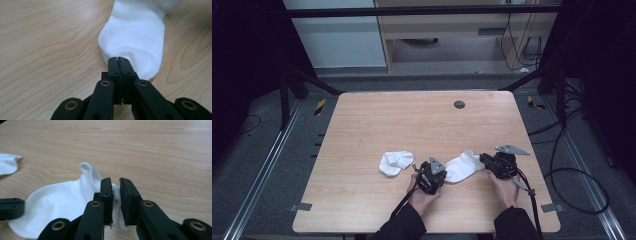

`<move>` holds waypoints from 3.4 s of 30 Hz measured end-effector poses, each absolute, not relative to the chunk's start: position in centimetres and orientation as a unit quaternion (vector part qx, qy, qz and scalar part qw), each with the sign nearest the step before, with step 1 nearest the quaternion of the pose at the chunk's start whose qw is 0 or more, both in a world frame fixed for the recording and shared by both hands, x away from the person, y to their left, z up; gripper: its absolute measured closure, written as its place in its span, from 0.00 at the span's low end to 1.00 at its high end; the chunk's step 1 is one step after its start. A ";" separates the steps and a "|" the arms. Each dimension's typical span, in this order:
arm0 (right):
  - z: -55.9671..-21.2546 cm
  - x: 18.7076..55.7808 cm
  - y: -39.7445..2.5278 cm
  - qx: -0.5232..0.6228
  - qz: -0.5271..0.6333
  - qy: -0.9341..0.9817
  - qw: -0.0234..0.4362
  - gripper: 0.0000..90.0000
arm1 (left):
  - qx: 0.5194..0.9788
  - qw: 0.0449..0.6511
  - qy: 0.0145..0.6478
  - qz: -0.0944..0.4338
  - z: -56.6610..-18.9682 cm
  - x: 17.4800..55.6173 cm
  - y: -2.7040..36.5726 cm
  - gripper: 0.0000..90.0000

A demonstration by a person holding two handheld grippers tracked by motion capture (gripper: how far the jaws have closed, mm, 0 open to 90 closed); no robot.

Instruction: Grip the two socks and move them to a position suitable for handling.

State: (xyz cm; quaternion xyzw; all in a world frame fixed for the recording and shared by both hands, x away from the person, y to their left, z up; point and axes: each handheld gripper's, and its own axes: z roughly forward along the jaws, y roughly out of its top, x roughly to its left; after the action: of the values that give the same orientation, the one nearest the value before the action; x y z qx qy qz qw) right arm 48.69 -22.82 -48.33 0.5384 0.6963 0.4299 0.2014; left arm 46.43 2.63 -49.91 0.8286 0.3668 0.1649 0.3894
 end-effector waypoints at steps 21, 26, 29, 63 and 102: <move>-47.5 48.4 -23.7 0.524 0.418 0.689 0.274 0.75 | 0.812 0.419 0.363 0.181 -48.5 46.8 3.5 0.62; -46.8 48.0 -23.9 0.512 0.431 0.691 0.273 0.71 | 0.808 0.430 0.352 0.197 -46.4 46.9 5.2 0.59; -45.8 47.4 -23.8 0.502 0.449 0.691 0.262 0.69 | 0.801 0.439 0.355 0.198 -45.1 47.0 6.7 0.58; -42.3 48.7 -13.5 0.368 0.483 0.764 0.220 0.65 | 0.759 0.390 0.456 0.251 -45.6 45.6 22.9 0.62; -49.8 52.1 0.9 0.322 0.407 0.845 0.130 0.77 | 0.773 0.358 0.468 0.233 -48.1 46.4 21.6 0.70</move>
State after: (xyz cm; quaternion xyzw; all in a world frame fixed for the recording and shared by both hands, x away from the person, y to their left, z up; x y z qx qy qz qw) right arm 52.09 0.90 -49.81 0.3219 0.8449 0.4070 0.1296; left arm 46.37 21.65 -48.12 0.7734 0.4682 0.2334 0.3581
